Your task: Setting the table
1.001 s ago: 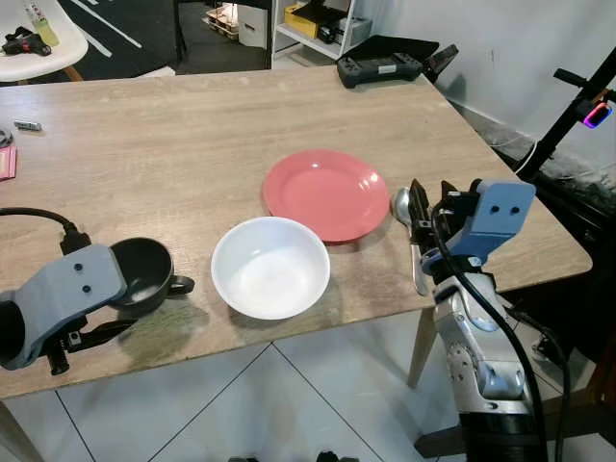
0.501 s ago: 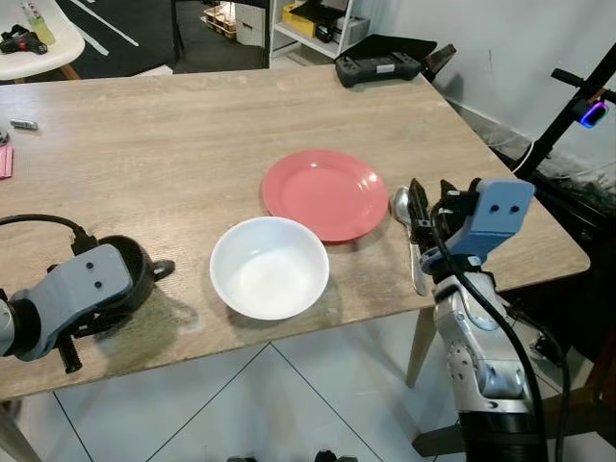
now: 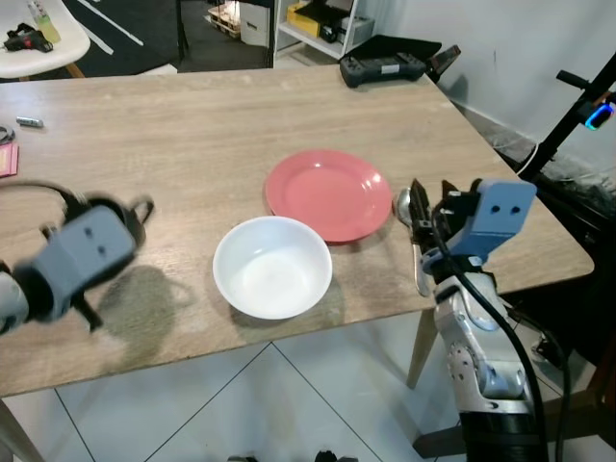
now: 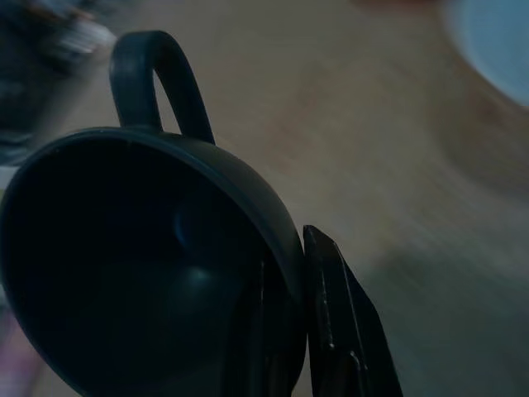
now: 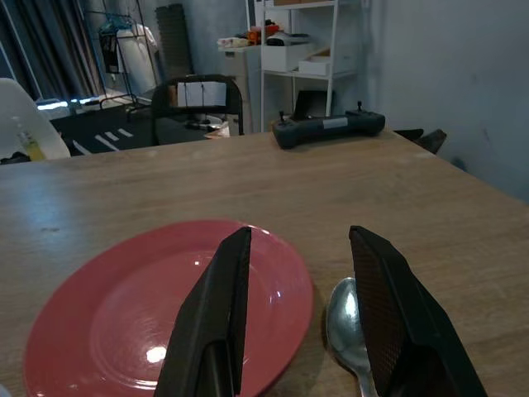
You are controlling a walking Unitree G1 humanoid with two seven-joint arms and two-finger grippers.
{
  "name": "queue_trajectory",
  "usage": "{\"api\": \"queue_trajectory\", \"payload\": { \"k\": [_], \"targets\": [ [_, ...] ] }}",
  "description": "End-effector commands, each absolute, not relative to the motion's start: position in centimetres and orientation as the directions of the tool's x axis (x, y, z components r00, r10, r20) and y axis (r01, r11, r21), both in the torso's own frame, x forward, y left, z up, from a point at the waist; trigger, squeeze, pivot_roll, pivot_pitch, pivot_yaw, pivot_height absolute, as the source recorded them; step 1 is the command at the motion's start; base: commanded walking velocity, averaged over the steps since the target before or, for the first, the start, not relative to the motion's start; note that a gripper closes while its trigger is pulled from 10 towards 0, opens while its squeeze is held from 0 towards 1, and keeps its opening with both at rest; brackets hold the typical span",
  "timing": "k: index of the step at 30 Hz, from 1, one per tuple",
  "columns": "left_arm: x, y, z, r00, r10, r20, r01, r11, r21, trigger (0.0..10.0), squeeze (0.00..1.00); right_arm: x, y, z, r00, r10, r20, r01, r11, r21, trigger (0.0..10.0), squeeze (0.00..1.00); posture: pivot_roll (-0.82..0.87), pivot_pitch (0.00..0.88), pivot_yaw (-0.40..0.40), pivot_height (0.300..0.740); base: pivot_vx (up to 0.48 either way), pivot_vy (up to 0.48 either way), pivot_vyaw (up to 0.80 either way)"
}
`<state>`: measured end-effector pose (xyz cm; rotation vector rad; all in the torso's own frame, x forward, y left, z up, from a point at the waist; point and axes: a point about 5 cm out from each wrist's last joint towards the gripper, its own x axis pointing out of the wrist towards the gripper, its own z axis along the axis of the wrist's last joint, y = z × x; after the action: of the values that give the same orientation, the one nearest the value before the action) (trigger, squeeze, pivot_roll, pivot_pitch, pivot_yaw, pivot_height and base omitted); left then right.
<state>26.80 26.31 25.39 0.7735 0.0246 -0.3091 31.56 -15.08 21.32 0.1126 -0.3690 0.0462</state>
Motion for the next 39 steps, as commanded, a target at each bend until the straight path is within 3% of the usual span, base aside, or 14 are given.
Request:
{"api": "queue_trajectory", "payload": {
  "k": [1, 2, 4, 5, 9, 11, 13, 17, 39],
  "targets": [
    [26.7, 26.1, 26.4, 0.974, -0.224, -0.032, 0.184, 0.704, 0.686, 10.0, 0.00, 31.4, -15.0, 20.9, 0.938, 0.030, 0.345, -0.071, 0.992, 0.106, 10.0, 0.00, 0.12, 0.134, 0.001, 0.740, 0.000, 0.000, 0.00],
    [26.7, 24.8, 27.5, 0.970, -0.219, 0.101, 0.115, 0.788, 0.605, 10.0, 0.00, 31.1, -14.6, 21.0, 0.936, 0.050, 0.348, -0.093, 0.990, 0.108, 10.0, 0.00, 0.12, 0.130, -0.002, 0.740, 0.000, 0.000, 0.00],
    [26.6, 24.1, 27.8, 0.964, -0.220, 0.147, 0.103, 0.825, 0.555, 10.0, 0.00, 31.0, -14.4, 21.0, 0.934, 0.062, 0.352, -0.107, 0.988, 0.109, 10.0, 0.00, 0.12, 0.129, -0.003, 0.740, 0.000, 0.000, 0.00],
    [26.6, 24.1, 27.8, 0.964, -0.220, 0.147, 0.103, 0.825, 0.555, 10.0, 0.00, 31.0, -14.4, 21.0, 0.934, 0.062, 0.352, -0.107, 0.988, 0.109, 10.0, 0.00, 0.12, 0.129, -0.003, 0.740, 0.000, 0.000, 0.00],
    [26.9, 22.1, 26.2, 0.966, -0.200, 0.163, 0.136, 0.931, 0.338, 10.0, 0.00, 31.0, -14.4, 21.2, 0.933, 0.055, 0.356, -0.103, 0.988, 0.115, 10.0, 0.00, 0.11, 0.119, -0.005, 0.740, 0.000, 0.000, 0.00],
    [27.0, 22.0, 26.0, 0.968, -0.193, 0.160, 0.135, 0.940, 0.314, 10.0, 0.00, 31.0, -14.5, 21.2, 0.933, 0.053, 0.356, -0.100, 0.988, 0.116, 10.0, 0.00, 0.11, 0.119, -0.005, 0.740, 0.000, 0.000, 0.00],
    [27.3, 21.6, 25.0, 0.979, -0.142, 0.147, 0.095, 0.952, 0.292, 10.0, 0.00, 31.1, -14.8, 21.1, 0.935, 0.042, 0.353, -0.088, 0.989, 0.115, 10.0, 0.00, 0.10, 0.118, -0.004, 0.740, 0.000, 0.000, 0.00],
    [28.4, 20.4, 24.1, 0.988, -0.032, 0.152, 0.016, 0.994, 0.105, 10.0, 0.00, 31.3, -15.5, 21.0, 0.942, 0.010, 0.335, -0.058, 0.990, 0.131, 10.0, 0.00, 0.09, 0.122, -0.004, 0.740, 0.000, 0.000, 0.00],
    [29.2, 19.4, 24.1, 0.992, 0.010, 0.128, -0.022, 0.995, 0.093, 10.0, 0.00, 31.2, -16.1, 20.8, 0.949, -0.012, 0.315, -0.030, 0.991, 0.127, 10.0, 0.00, 0.08, 0.109, 0.007, 0.740, 0.000, 0.000, 0.00]
  ]
}}
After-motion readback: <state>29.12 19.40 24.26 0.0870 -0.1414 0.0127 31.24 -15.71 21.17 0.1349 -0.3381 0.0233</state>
